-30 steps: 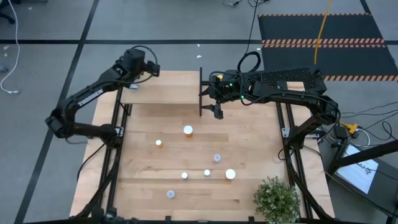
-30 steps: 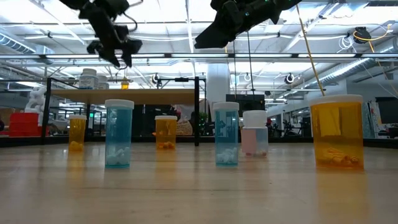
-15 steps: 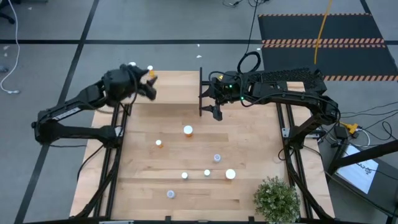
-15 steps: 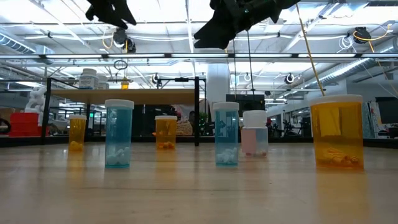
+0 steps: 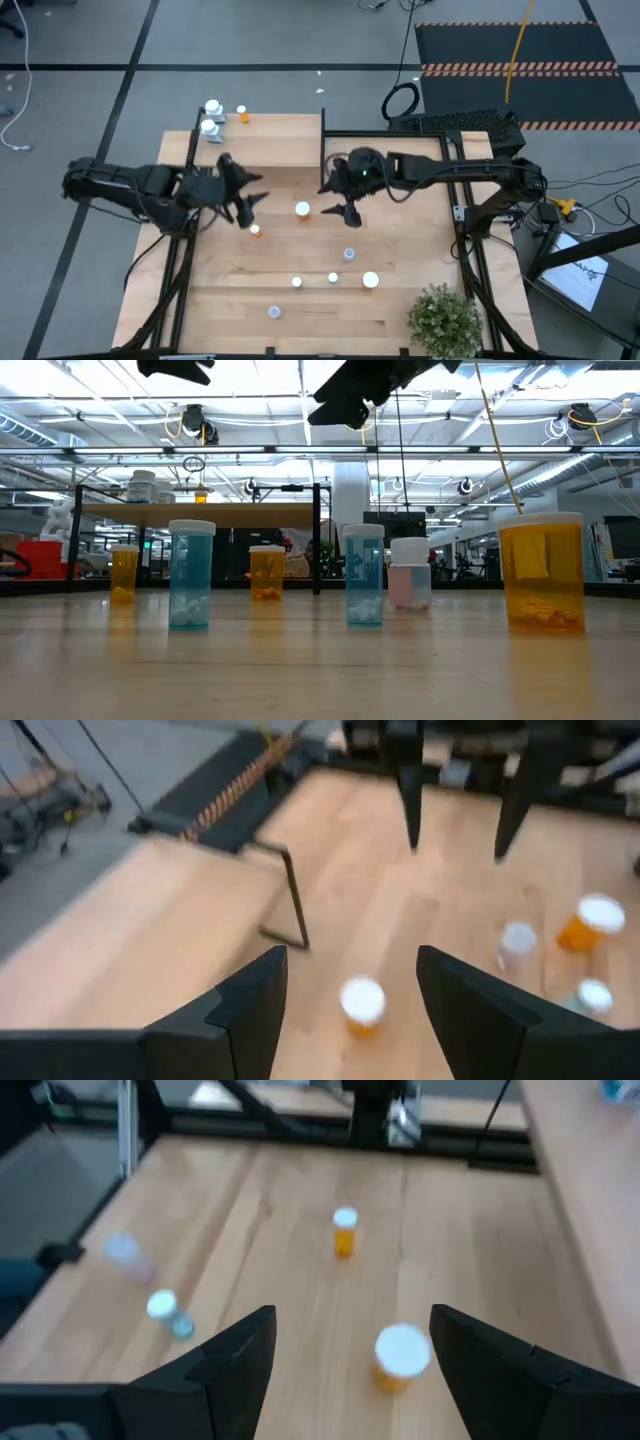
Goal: Pick and place medicine bottles onto shelf by color
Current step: Put the small orange pill bottle on the shelf aligned with the other small orange pill bottle
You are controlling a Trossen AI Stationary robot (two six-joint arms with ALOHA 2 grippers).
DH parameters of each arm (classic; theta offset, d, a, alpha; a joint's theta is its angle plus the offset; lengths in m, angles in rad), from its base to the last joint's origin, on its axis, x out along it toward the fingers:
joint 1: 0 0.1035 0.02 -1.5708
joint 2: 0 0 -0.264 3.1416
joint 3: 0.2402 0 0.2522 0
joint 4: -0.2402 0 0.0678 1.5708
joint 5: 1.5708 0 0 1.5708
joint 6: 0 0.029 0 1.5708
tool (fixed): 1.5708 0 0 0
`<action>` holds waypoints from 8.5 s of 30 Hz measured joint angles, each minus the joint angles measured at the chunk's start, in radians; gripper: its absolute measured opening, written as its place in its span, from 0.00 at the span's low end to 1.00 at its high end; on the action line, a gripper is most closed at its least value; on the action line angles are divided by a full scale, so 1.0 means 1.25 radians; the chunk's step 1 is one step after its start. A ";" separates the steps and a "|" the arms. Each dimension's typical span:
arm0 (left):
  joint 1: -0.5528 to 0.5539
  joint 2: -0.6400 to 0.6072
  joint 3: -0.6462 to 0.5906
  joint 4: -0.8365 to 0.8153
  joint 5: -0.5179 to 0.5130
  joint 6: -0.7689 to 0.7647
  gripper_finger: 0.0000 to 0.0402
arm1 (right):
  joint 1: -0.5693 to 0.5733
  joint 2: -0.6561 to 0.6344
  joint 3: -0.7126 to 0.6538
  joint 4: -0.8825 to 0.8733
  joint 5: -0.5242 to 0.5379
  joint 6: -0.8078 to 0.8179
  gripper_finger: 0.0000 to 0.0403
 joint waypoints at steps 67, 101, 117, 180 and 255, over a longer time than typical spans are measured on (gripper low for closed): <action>-0.227 0.547 -0.078 -0.329 -0.050 -1.287 0.56 | 0.196 0.001 -0.003 0.020 0.097 0.012 0.64; -0.227 0.547 -0.113 -0.293 -0.072 -1.286 0.52 | 0.196 0.001 -0.053 0.112 0.097 0.010 0.64; -0.227 0.546 -0.113 -0.288 -0.073 -1.278 0.33 | 0.196 0.001 -0.053 0.111 0.097 0.010 0.64; 0.129 0.450 0.404 -0.675 -0.172 -0.681 0.34 | 0.170 -0.175 -0.084 -0.012 0.181 -0.148 0.64; 0.666 0.211 0.002 -0.065 -0.011 -0.205 0.34 | 0.038 -0.466 -0.456 0.245 0.181 -0.107 0.64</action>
